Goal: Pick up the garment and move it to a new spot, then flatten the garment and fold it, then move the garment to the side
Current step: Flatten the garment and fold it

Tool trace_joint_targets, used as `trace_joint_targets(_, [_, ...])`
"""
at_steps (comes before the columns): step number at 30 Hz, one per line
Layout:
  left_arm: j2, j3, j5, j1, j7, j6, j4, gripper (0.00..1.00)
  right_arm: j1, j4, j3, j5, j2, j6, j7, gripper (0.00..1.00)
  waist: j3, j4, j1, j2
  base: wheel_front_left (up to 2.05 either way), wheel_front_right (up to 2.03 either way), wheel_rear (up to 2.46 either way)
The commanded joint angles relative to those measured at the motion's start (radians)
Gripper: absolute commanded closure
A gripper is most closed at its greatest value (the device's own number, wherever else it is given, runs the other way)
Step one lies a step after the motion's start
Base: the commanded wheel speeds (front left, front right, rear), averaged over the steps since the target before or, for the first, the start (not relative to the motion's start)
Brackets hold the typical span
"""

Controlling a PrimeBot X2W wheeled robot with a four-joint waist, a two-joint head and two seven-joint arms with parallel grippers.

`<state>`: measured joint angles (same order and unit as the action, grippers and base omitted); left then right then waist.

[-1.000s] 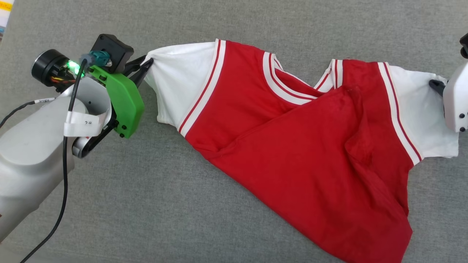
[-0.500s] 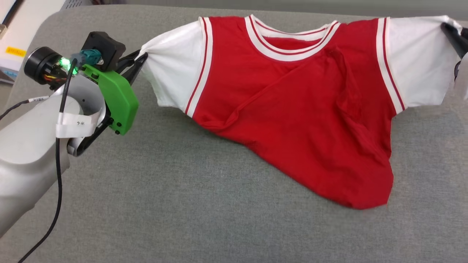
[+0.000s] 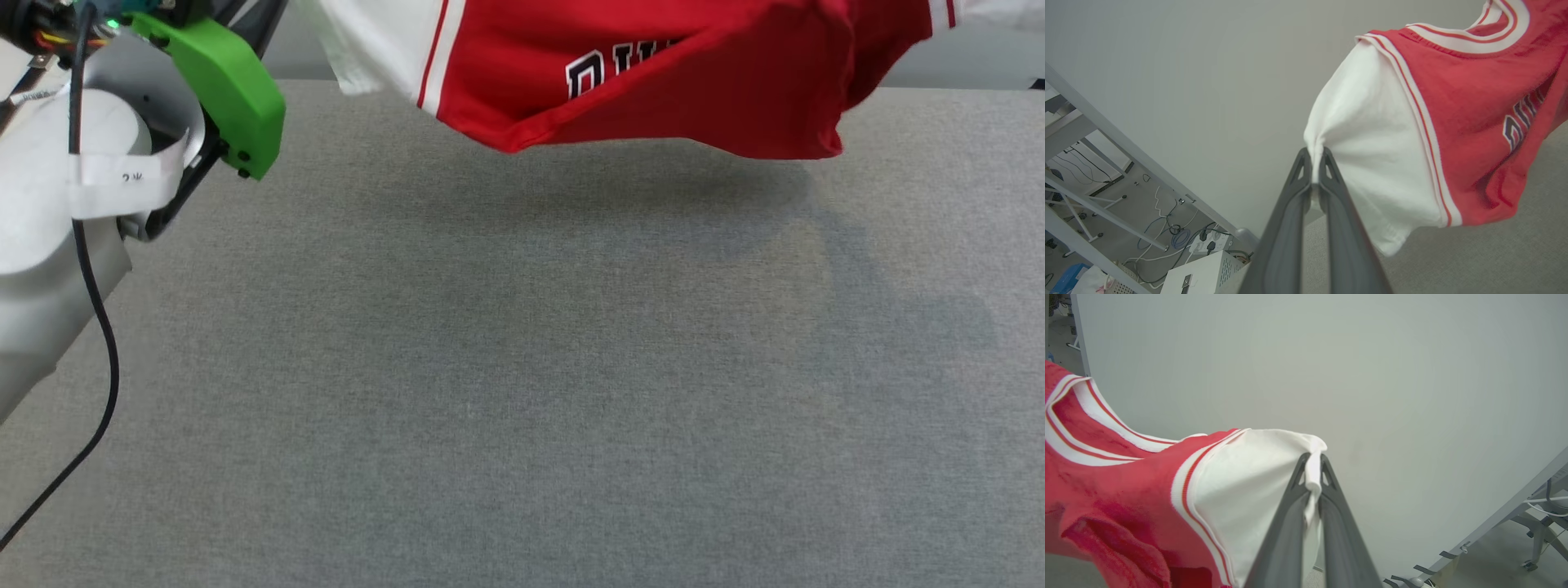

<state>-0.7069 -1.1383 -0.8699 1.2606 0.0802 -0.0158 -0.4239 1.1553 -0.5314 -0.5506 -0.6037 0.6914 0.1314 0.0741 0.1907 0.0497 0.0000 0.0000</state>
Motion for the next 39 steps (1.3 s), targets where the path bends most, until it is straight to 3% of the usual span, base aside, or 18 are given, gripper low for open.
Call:
trace_joint_targets(1, [0.015,0.007,0.008,0.034,0.01,0.007,-0.017,1.0,0.036,-0.016,0.002,0.017,-0.016,-0.001,-0.008,1.0,0.005,-0.009,0.0,0.0,0.0,0.0,0.0])
trace_joint_targets(15, [0.147,0.061,0.056,0.353,0.048,0.082,-0.214,1.0,0.36,-0.189,-0.017,0.128,-0.079,-0.001,-0.027,1.0,0.17,-0.019,0.0,0.0,0.0,0.0,0.0])
trace_joint_targets(27, [0.217,0.151,0.061,0.663,0.116,0.104,-0.381,1.0,0.692,-0.339,0.026,0.238,-0.139,-0.001,-0.111,1.0,0.342,-0.03,0.0,0.0,0.0,0.0,0.0])
trace_joint_targets(33, [0.229,0.178,0.059,0.733,0.149,0.109,-0.438,1.0,0.806,-0.428,0.053,0.285,-0.171,-0.001,-0.178,1.0,0.371,-0.029,0.0,0.0,0.0,0.0,0.0])
trace_joint_targets(39, [0.231,0.177,0.064,0.709,0.17,0.122,-0.486,1.0,0.806,-0.509,0.041,0.291,-0.224,-0.001,-0.222,1.0,0.382,-0.037,0.0,0.0,0.0,0.0,0.0])
